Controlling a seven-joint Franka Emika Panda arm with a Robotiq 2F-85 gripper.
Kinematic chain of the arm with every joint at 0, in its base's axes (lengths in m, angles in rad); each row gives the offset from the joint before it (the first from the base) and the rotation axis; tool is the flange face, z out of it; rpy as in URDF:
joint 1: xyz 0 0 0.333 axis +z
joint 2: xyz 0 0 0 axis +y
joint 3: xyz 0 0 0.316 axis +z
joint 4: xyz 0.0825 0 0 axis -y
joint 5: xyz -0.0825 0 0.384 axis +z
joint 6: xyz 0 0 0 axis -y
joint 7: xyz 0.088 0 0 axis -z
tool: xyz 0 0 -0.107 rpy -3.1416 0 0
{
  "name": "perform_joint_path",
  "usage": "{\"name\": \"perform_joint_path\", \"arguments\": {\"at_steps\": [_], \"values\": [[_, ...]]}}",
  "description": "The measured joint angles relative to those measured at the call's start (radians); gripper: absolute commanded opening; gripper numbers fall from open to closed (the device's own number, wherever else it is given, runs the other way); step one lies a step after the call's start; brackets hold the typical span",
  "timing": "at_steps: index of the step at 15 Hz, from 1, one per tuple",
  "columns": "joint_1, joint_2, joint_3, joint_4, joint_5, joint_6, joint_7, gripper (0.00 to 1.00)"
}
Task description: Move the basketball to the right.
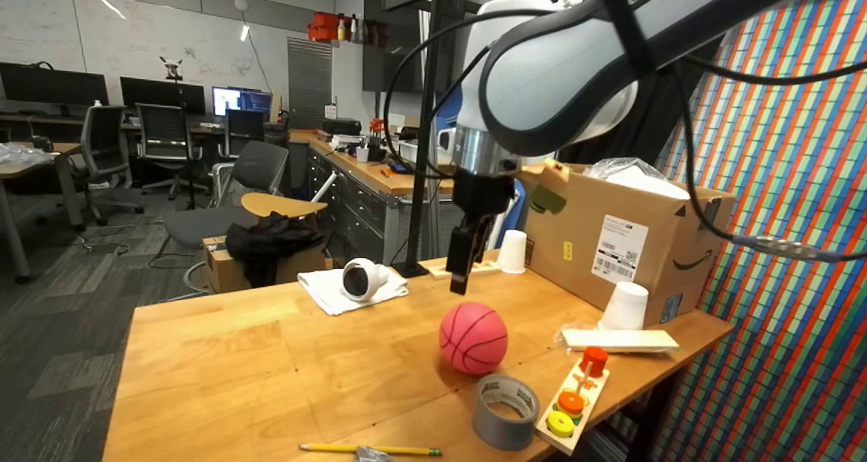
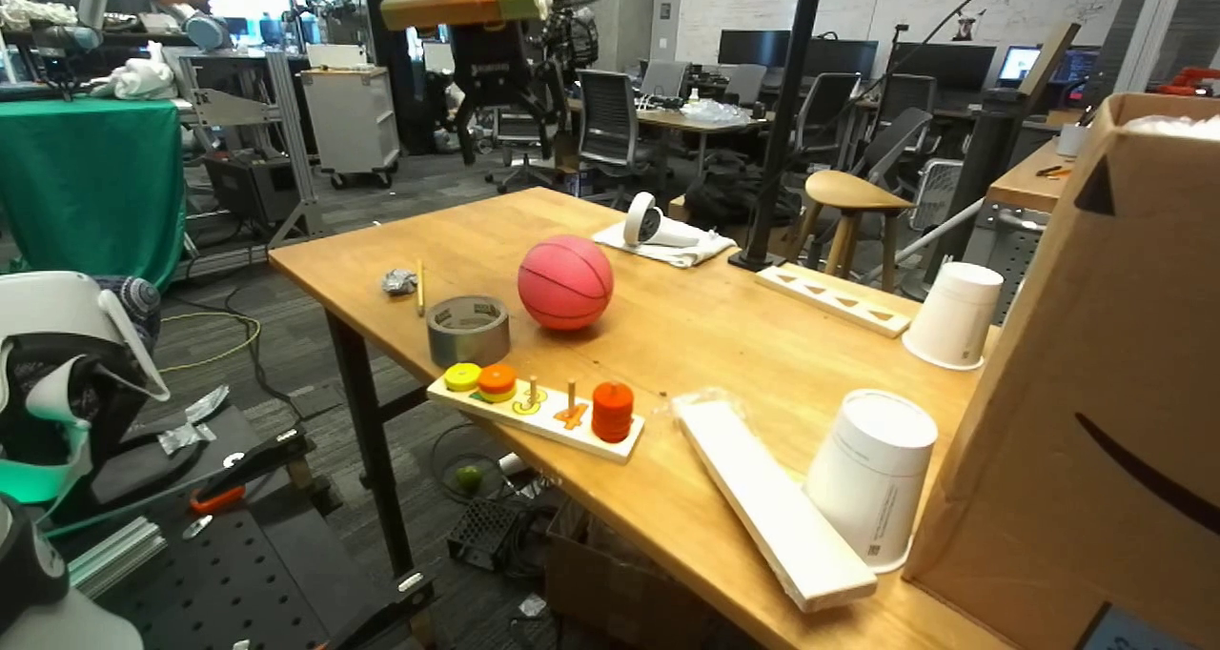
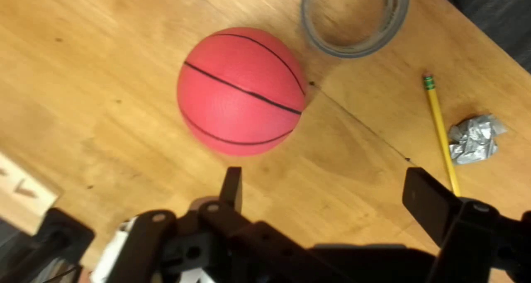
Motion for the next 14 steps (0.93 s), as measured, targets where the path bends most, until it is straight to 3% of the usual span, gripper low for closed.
{"name": "perform_joint_path", "arguments": {"at_steps": [2, 4, 9, 14], "values": [[-0.005, -0.081, 0.005, -0.036, -0.094, 0.002, 0.062, 1.00], [0.004, -0.115, 0.020, -0.078, -0.101, 0.001, 0.093, 1.00], [0.080, -0.071, 0.039, -0.168, 0.033, 0.000, 0.098, 1.00], [0.082, 0.015, 0.038, -0.182, 0.063, -0.043, 0.108, 1.00]]}}
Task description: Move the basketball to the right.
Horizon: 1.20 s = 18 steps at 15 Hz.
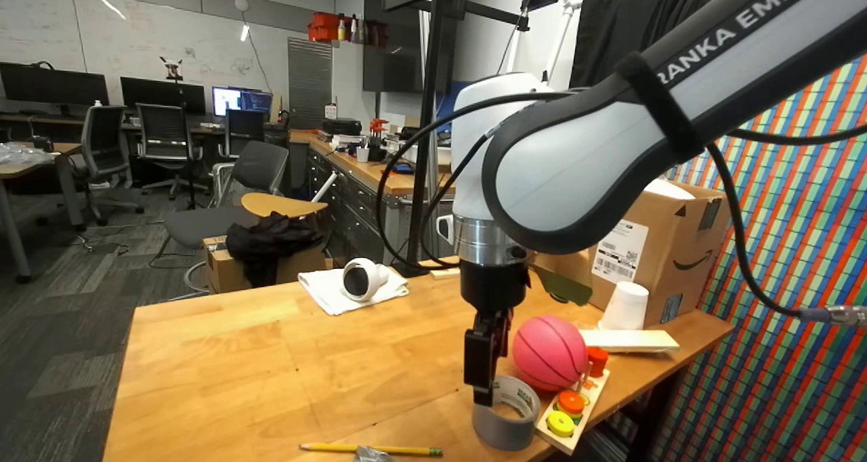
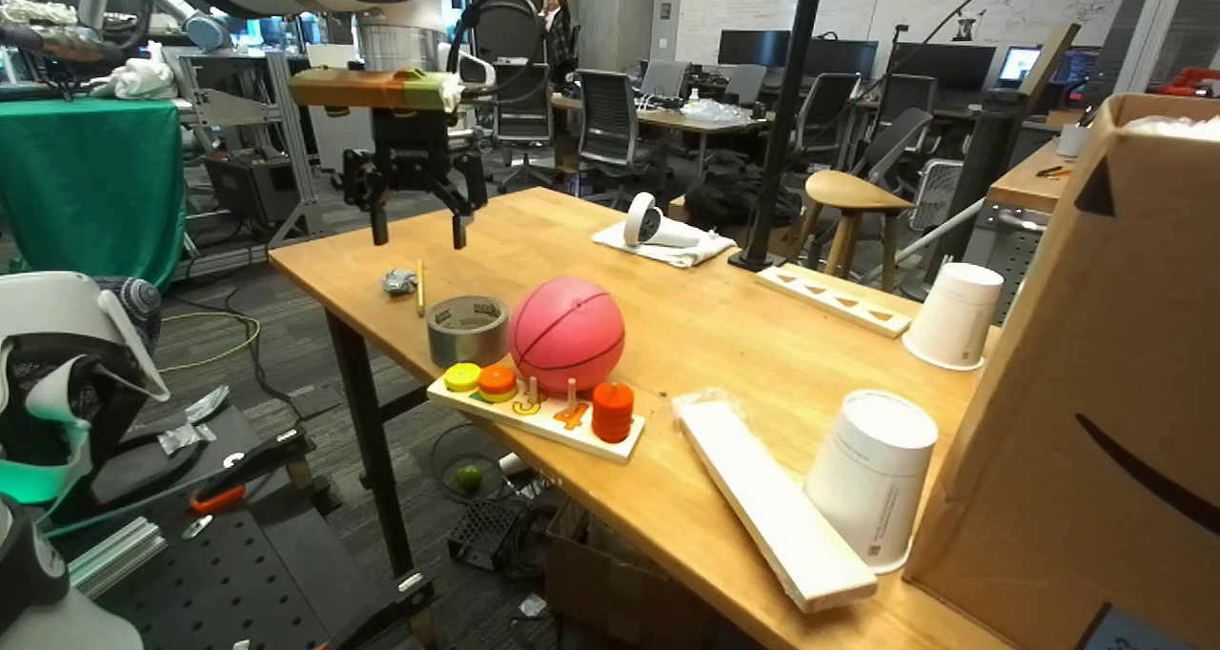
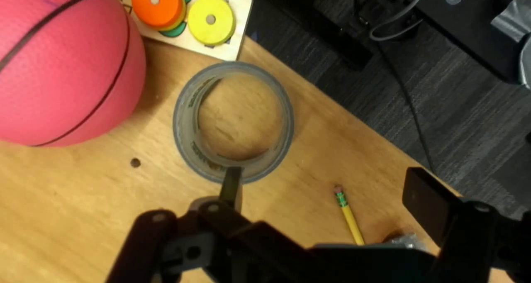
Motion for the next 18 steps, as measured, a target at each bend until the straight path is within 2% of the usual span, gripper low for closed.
{"name": "perform_joint_path", "arguments": {"at_steps": [6, 9, 14, 18], "values": [[-0.062, 0.028, -0.029, 0.048, -0.054, -0.229, 0.020, 1.00], [-0.071, 0.032, -0.042, 0.068, -0.048, -0.290, -0.016, 1.00], [-0.067, 0.050, -0.042, 0.072, 0.006, -0.276, -0.141, 1.00], [-0.067, 0.050, -0.043, 0.071, 0.050, -0.172, -0.205, 1.00]]}}
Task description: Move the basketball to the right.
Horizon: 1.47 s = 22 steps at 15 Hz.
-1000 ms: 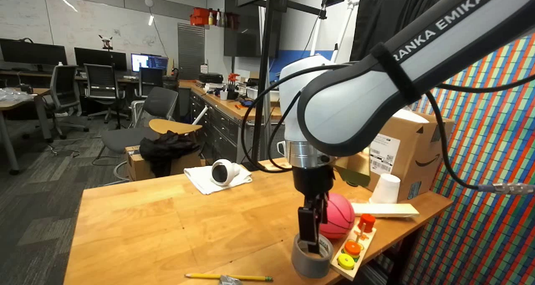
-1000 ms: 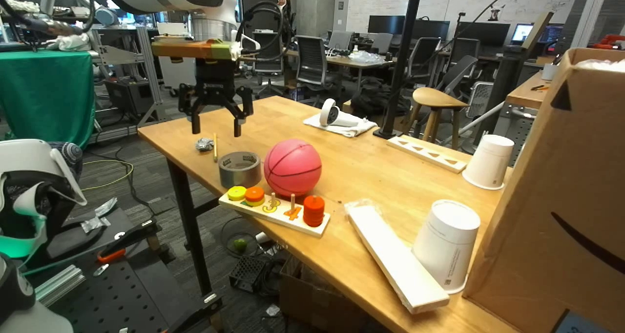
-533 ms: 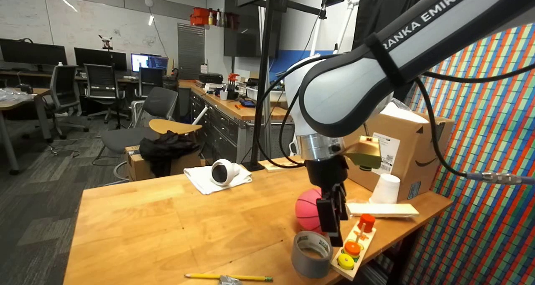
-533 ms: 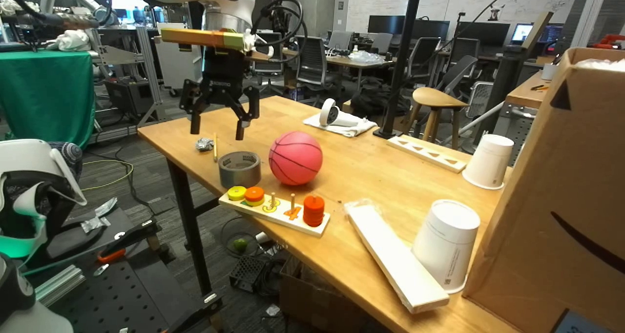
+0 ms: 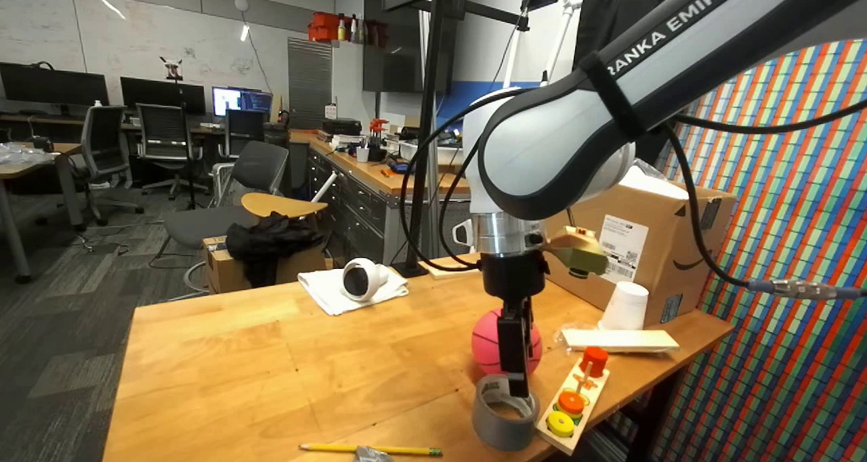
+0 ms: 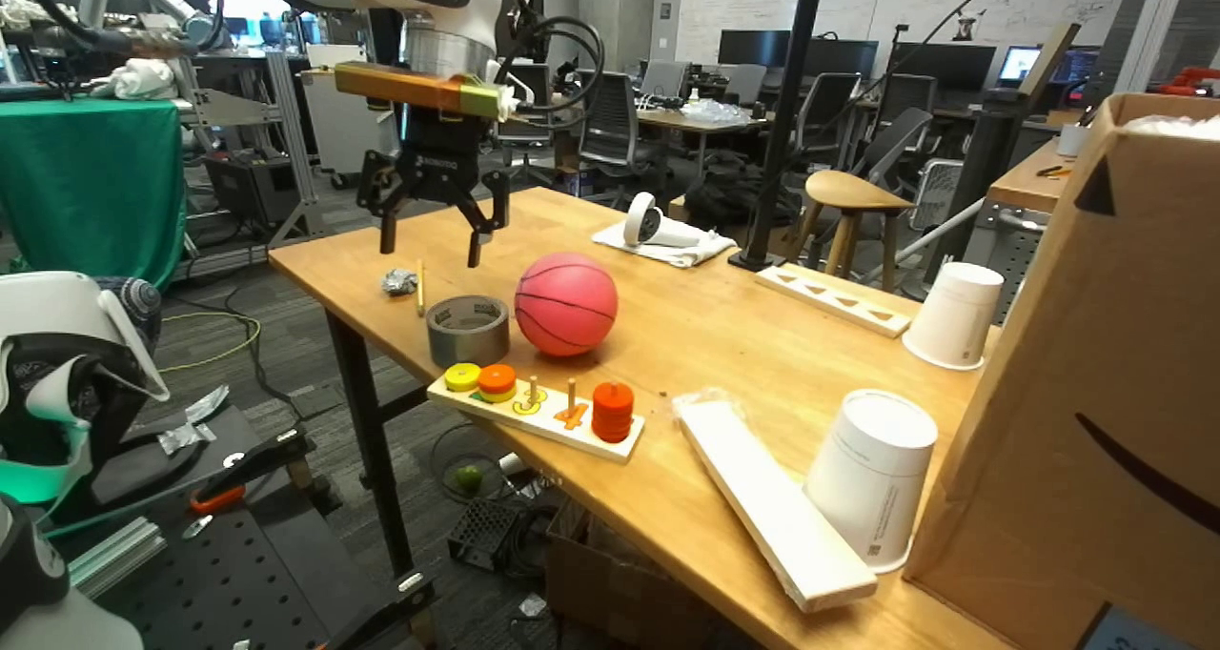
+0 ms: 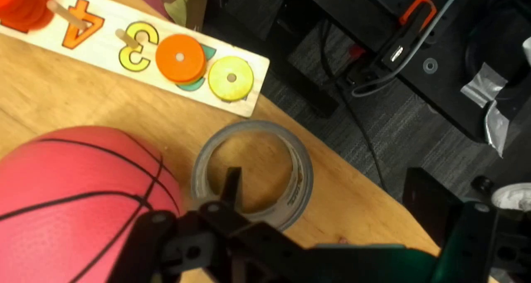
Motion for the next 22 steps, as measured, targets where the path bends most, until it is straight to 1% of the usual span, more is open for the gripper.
{"name": "perform_joint_path", "arguments": {"at_steps": [3, 8, 12, 14, 17, 19, 20, 22], "values": [[0.001, 0.002, 0.000, -0.010, 0.076, 0.075, -0.058, 1.00], [0.002, 0.037, -0.001, -0.030, 0.200, 0.132, -0.158, 1.00], [-0.006, 0.089, -0.006, -0.031, 0.222, 0.139, -0.196, 1.00], [-0.021, 0.108, -0.015, -0.020, 0.186, 0.143, -0.195, 1.00], [-0.060, 0.119, -0.044, 0.023, 0.048, 0.144, -0.172, 1.00], [-0.091, 0.117, -0.070, 0.073, -0.031, 0.146, -0.151, 1.00], [-0.106, 0.112, -0.081, 0.100, -0.058, 0.157, -0.139, 1.00], [-0.127, 0.082, -0.097, 0.142, -0.072, 0.181, -0.130, 1.00]]}}
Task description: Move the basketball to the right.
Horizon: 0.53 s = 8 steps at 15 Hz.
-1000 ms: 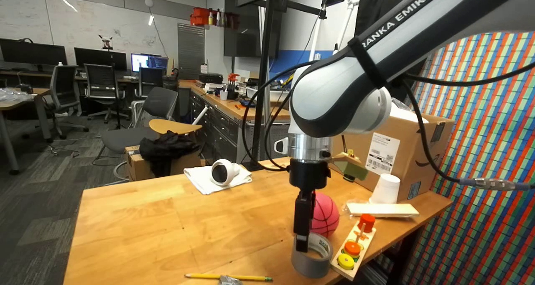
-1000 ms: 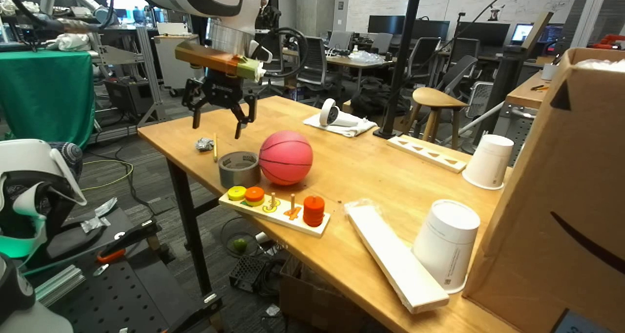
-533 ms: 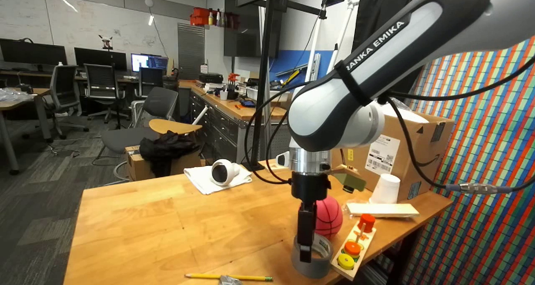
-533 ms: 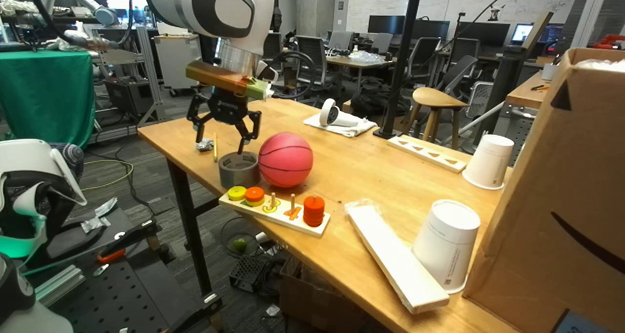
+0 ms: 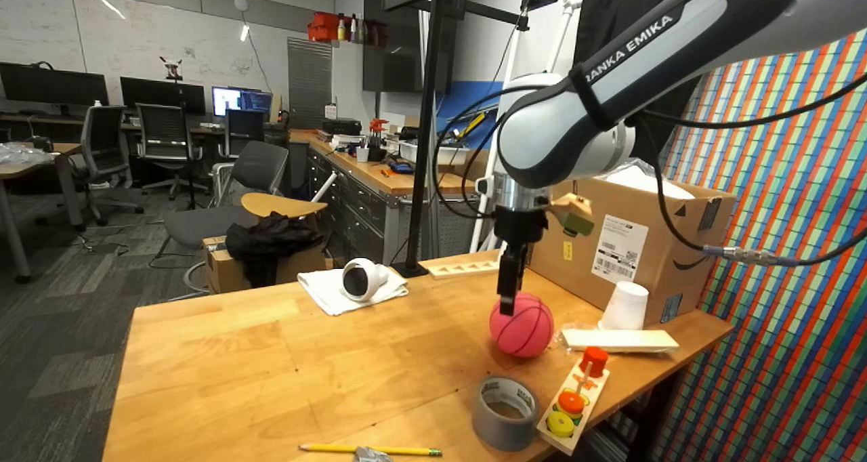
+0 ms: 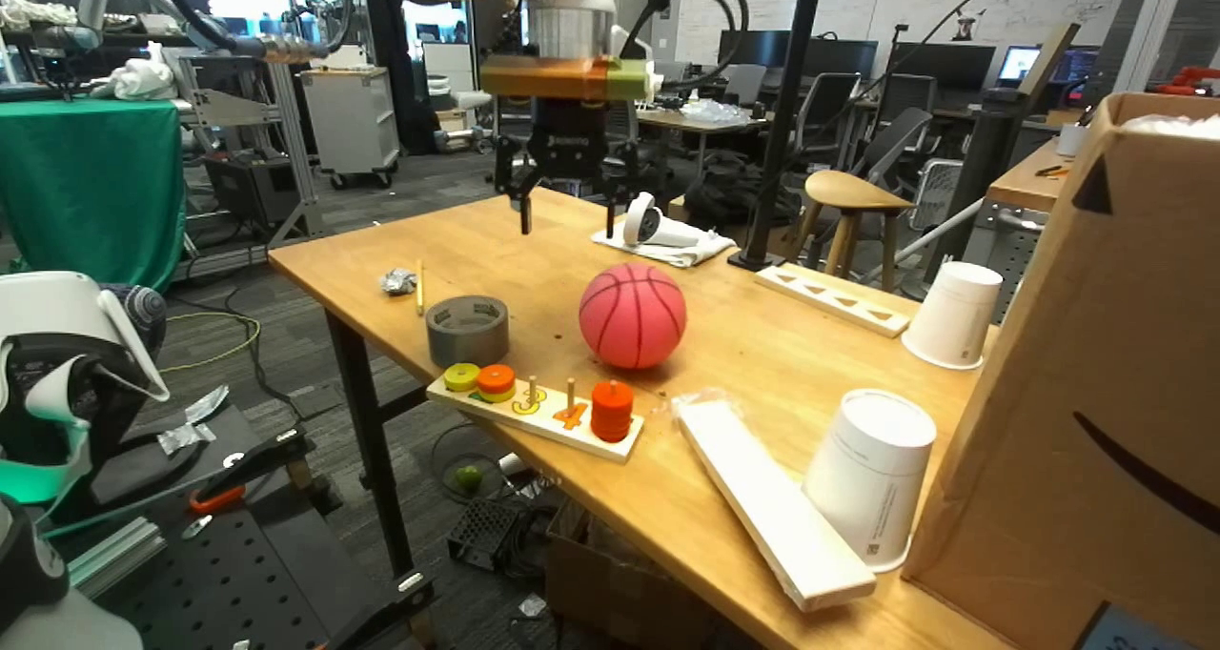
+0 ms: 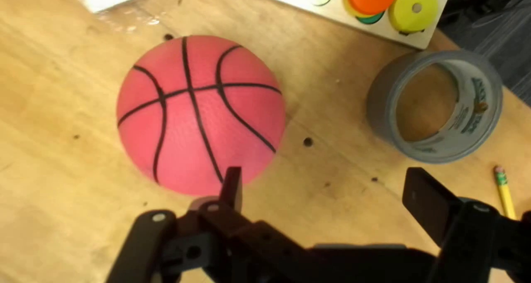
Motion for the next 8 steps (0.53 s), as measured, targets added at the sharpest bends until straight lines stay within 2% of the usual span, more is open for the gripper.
{"name": "perform_joint_path", "arguments": {"at_steps": [4, 8], "values": [[0.003, -0.108, 0.001, -0.014, 0.000, 0.069, 0.006, 1.00], [0.071, -0.152, 0.016, -0.101, 0.073, 0.057, 0.000, 1.00]]}}
